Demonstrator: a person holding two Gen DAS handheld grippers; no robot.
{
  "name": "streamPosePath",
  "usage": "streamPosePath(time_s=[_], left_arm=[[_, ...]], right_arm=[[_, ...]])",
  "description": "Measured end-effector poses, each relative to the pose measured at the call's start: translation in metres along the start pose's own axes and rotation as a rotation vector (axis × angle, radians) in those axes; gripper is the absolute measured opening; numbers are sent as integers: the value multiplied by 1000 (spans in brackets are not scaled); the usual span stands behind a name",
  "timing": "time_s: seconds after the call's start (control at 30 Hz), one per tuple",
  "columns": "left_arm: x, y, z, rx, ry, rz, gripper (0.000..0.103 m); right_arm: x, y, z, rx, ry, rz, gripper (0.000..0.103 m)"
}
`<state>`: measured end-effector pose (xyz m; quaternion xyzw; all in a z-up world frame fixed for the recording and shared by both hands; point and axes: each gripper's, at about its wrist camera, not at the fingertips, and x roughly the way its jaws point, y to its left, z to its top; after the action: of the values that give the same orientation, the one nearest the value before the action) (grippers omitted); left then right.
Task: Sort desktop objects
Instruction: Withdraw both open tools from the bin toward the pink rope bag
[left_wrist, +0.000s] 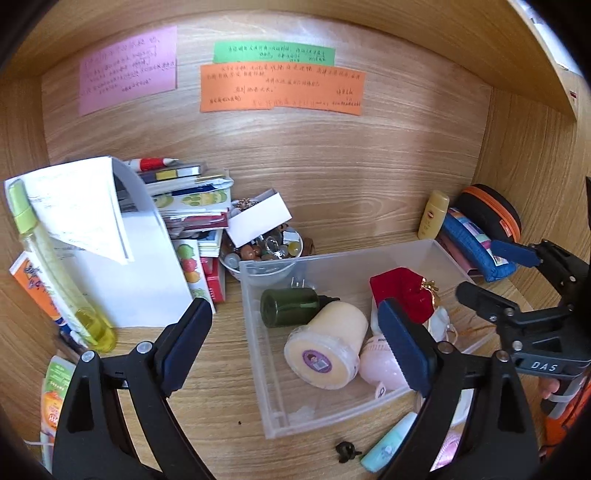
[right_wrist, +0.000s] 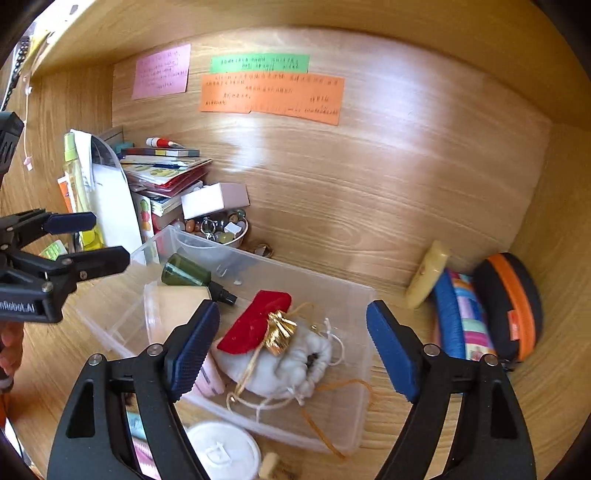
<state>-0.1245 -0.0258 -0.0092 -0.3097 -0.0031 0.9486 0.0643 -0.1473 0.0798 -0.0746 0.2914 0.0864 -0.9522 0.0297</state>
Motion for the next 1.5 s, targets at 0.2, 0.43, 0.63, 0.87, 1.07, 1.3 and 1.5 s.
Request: streamPosePath(time_s=[0.2, 0.43, 0.63, 0.87, 1.07, 1.3, 1.5], left_arm=[[-18, -2, -17, 22, 4, 10, 96], [-24, -13, -50, 93, 72, 26, 96], [-25, -27, -76, 128, 126, -15, 96], [-31, -46, -100, 204, 197, -125, 96], [-34, -62, -115, 276, 274, -203, 96], [-22, -77, -125, 310, 329, -264, 96], [-9, -91, -130, 334, 377, -313, 96]], right_arm=[[-23, -5, -15, -11, -1, -12, 79], [-35, -20, -48, 24, 49, -24, 81], [-37, -39, -80, 63, 124, -63, 81], [-44, -56, -109, 130, 186, -92, 81], [-48, -58, -124, 145, 202, -82, 81], [-44, -59, -136, 158, 243, -63, 81], [-39, -61, -146, 164, 268, -37, 81]])
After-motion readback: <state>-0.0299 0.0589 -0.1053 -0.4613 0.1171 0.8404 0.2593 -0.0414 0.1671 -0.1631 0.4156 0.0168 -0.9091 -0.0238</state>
